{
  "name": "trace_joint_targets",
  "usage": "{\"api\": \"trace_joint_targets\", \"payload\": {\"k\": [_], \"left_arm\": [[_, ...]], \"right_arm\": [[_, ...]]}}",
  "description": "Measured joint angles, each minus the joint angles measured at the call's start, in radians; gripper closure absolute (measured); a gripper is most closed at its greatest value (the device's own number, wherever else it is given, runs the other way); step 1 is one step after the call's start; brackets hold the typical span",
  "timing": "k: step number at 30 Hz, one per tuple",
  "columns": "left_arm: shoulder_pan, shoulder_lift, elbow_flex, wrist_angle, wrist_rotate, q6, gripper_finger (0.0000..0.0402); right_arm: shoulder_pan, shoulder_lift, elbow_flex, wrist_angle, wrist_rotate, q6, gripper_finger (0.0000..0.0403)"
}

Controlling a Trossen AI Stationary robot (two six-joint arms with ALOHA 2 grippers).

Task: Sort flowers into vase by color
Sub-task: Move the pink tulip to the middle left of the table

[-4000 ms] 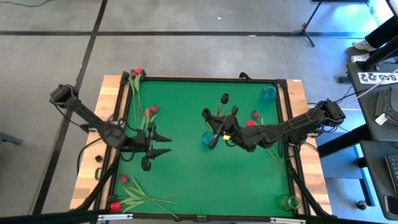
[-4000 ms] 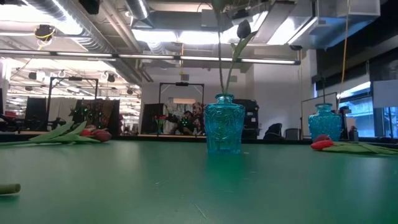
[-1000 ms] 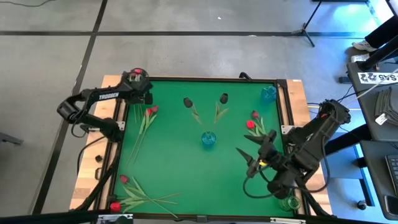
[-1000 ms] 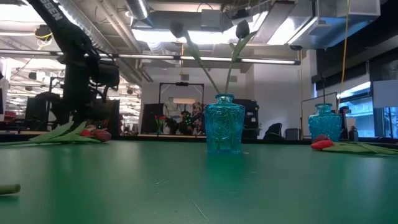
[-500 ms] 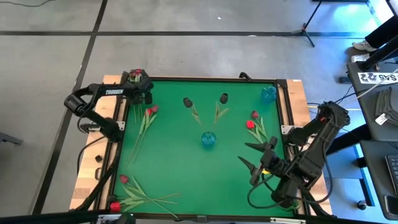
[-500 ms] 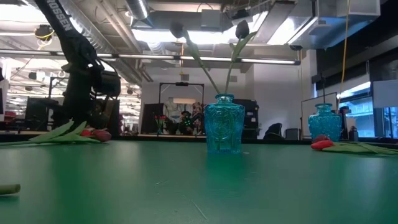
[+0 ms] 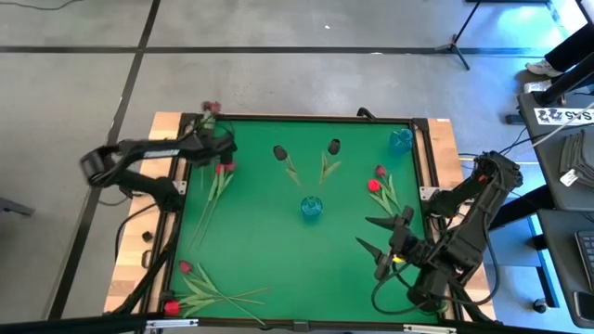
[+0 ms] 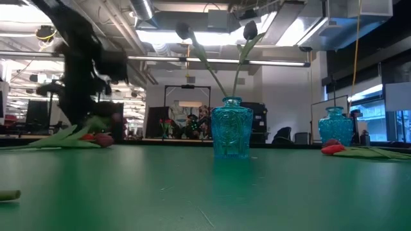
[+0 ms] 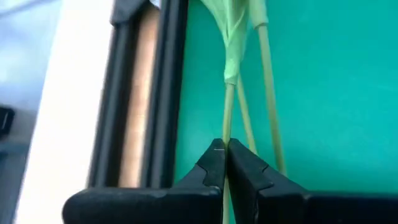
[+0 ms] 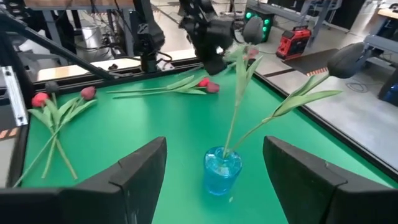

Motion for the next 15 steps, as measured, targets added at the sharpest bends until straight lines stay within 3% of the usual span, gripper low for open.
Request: {"api": "trace_joint_targets", "payload": {"k": [4, 6, 10, 15], "left_arm": [[-0.117, -0.227, 0.001, -0.168, -0.006, -0.092, 0.04], [-0.19, -0.34, -0.003, -0.168, 0.074, -0.116, 0.04], [-0.312, -0.5, -0.002, -0.136, 0.381, -0.098, 0.0401], [-0.484, -0.596, -0.002, -0.135, 0.421, -0.181, 0.0401]], "right_arm": [[-0.001, 0.0, 0.0, 0.01, 0.0, 0.0, 0.0134], [-0.003, 0.0, 0.0, 0.022, -0.007, 0.0, 0.0134], [-0.003, 0.0, 0.0, 0.055, -0.038, -0.005, 0.0134], [-0.002, 0.003, 0.0, 0.079, -0.044, -0.013, 0.0134]]}}
